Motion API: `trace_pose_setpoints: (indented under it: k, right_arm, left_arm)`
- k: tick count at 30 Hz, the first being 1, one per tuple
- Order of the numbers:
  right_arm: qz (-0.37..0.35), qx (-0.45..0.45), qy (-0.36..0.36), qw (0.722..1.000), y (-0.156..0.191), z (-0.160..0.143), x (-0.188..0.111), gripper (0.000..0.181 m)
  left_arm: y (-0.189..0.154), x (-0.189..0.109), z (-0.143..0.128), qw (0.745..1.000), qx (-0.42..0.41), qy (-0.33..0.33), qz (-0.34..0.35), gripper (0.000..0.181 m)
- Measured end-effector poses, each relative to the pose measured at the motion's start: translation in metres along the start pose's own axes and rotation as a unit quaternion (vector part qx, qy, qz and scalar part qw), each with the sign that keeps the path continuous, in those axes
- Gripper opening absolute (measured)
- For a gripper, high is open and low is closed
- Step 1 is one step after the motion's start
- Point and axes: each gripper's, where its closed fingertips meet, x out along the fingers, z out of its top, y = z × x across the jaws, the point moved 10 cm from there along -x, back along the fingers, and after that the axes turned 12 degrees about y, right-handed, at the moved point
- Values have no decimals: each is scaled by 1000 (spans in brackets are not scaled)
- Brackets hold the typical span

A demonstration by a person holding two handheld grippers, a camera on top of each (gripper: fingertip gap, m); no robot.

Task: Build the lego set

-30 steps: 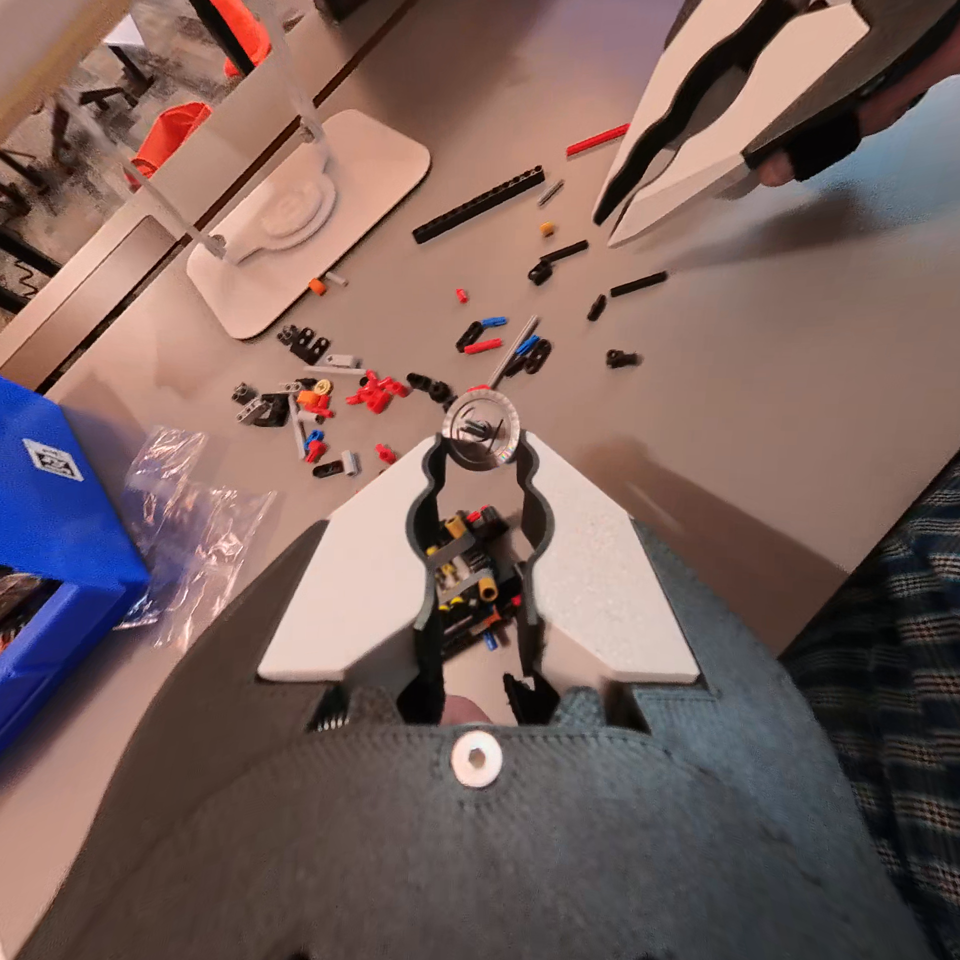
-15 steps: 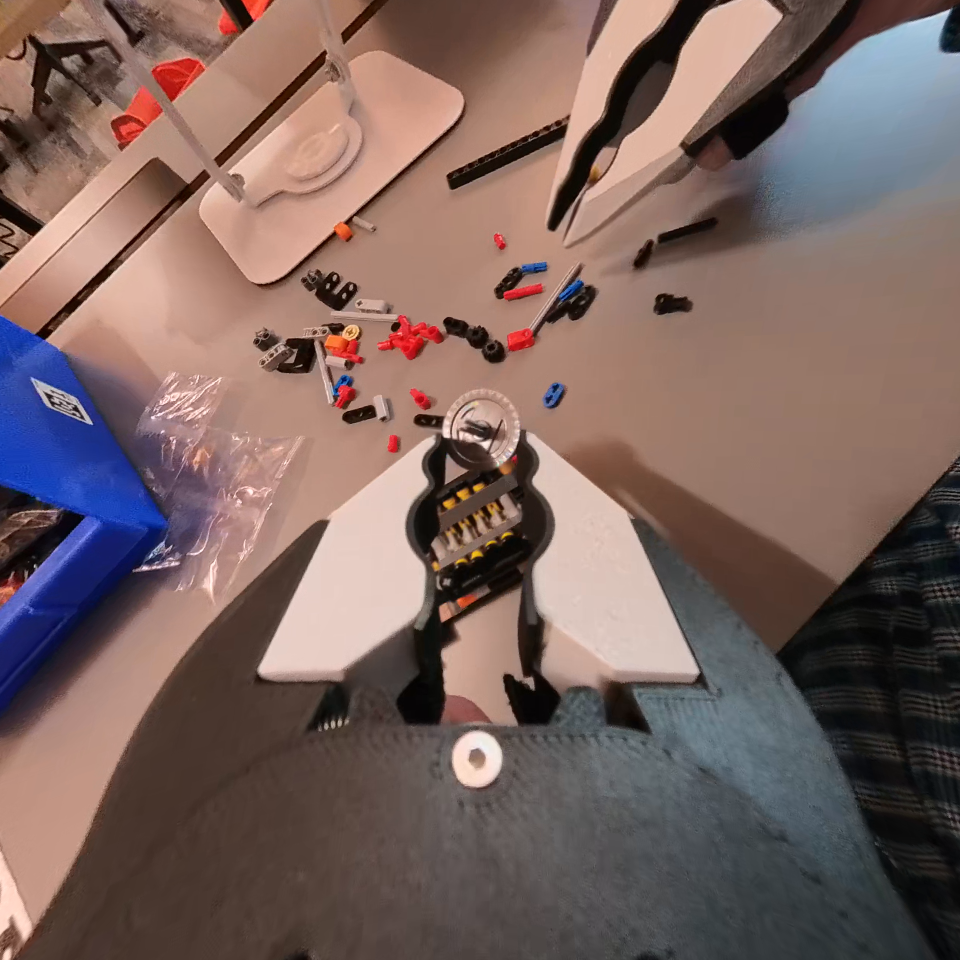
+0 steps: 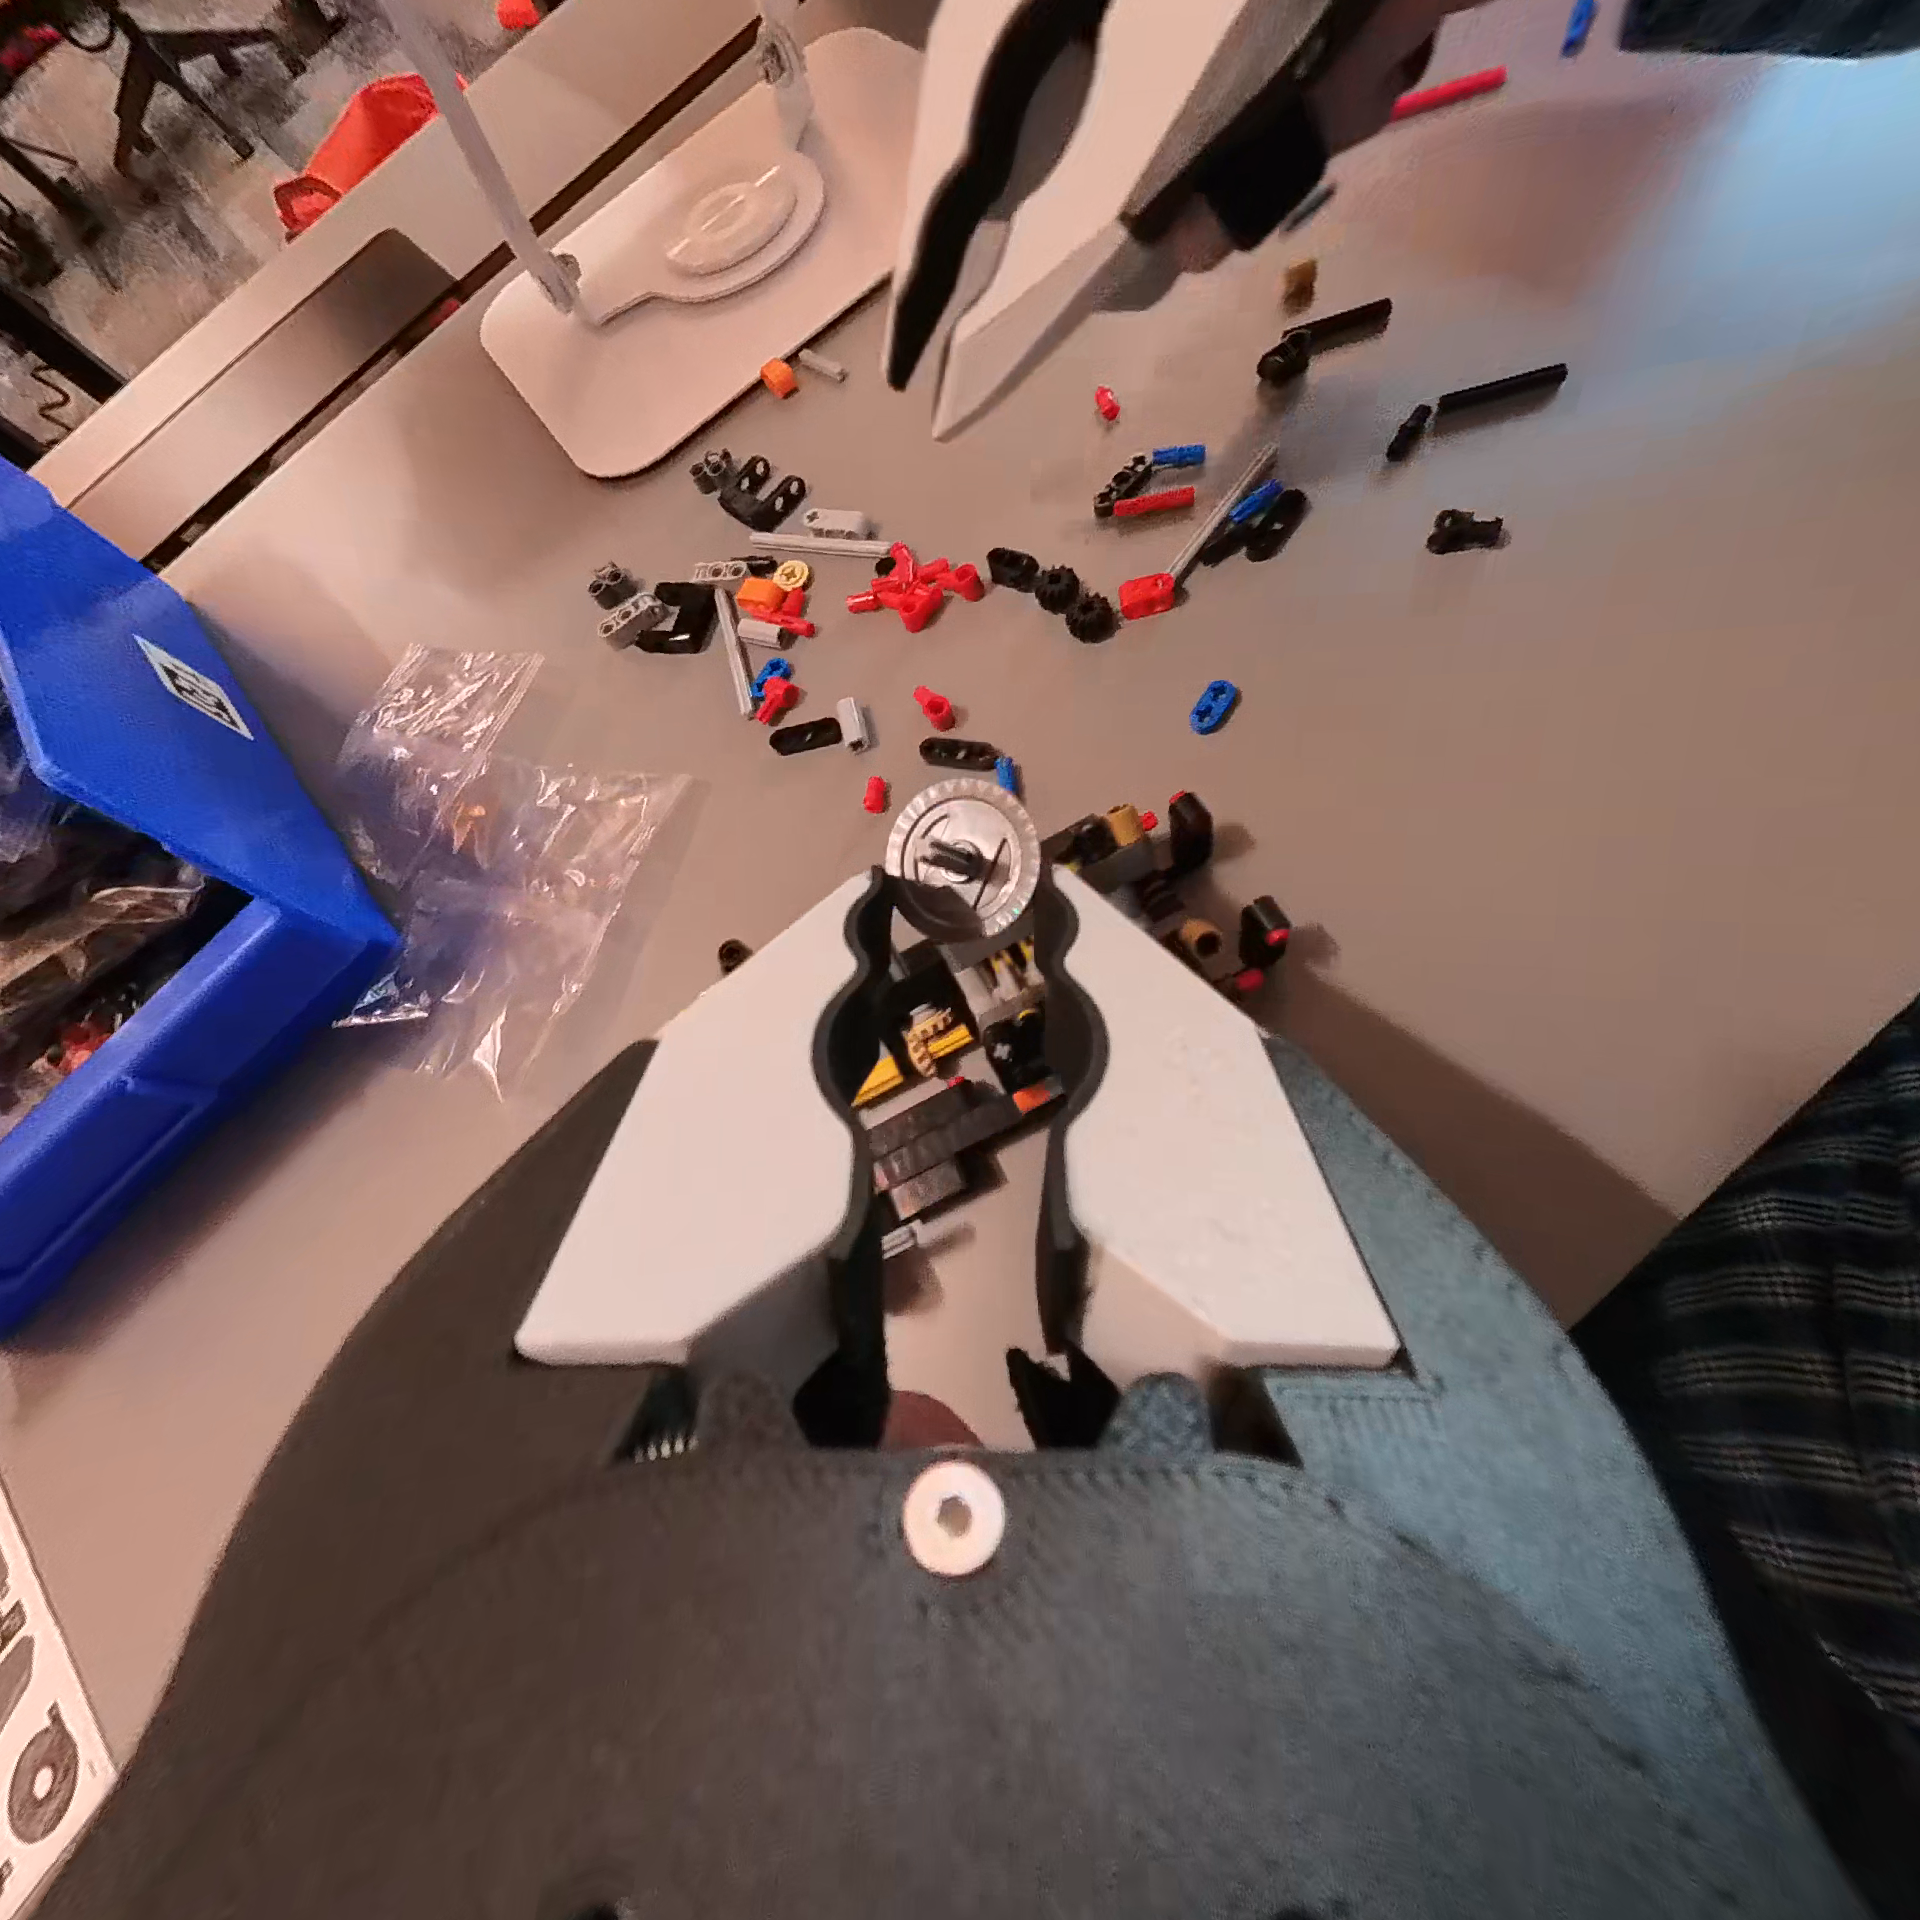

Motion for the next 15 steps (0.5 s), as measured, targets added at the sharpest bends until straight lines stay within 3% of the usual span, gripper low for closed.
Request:
trace_pose_setpoints:
  k: [1, 10, 15]
  right_arm:
    - [1, 1, 2, 1000, -5, 3, 4, 16]
    - [27, -22, 17, 999, -9, 28, 50, 10]
    - [10, -28, 27, 999, -10, 29, 60, 9]
  left_arm:
    - [1, 0, -1, 1000, -2, -2, 0, 25]
    - [8, -1, -8, 1000, -12, -7, -3, 25]
    - [10, 0, -10, 1000, -17, -12, -7, 25]
